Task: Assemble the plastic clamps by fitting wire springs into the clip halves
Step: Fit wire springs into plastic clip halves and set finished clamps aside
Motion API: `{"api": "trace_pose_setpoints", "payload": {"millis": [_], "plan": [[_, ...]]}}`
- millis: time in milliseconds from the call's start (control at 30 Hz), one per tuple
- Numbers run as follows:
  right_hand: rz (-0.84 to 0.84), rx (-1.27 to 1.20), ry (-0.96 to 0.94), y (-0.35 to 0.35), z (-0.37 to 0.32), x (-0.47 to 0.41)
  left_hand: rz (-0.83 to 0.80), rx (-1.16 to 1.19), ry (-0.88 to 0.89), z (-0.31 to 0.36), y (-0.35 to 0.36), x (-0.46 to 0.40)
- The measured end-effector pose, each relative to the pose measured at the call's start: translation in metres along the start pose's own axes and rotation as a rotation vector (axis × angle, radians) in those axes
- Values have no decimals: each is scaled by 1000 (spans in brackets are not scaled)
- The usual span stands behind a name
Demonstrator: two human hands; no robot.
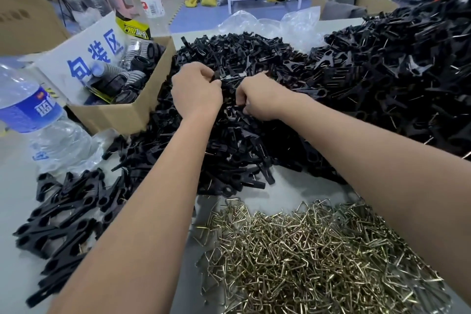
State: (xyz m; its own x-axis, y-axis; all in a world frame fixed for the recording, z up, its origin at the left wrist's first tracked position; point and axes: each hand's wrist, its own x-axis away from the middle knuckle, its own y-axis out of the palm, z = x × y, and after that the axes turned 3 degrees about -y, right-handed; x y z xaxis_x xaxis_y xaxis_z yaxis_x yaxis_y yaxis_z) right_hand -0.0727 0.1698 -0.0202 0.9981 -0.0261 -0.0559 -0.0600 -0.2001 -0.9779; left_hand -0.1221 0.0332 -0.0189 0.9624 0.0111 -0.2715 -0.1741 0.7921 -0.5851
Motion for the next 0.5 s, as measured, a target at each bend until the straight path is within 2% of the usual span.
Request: {"api": "trace_pose_setpoints", "payload": {"millis": [167, 267, 333, 500], "plan": [[403, -589, 136, -5, 7, 17, 18, 457, -204, -2, -11, 9], [600, -637, 198, -18, 12, 28, -35, 544, -257, -4, -16, 15], [646, -778, 201, -22, 9, 43, -101, 629, -287, -3, -20, 23], [566, -1119, 97, -4, -16, 104, -292, 750, -202, -1, -27, 71]]}}
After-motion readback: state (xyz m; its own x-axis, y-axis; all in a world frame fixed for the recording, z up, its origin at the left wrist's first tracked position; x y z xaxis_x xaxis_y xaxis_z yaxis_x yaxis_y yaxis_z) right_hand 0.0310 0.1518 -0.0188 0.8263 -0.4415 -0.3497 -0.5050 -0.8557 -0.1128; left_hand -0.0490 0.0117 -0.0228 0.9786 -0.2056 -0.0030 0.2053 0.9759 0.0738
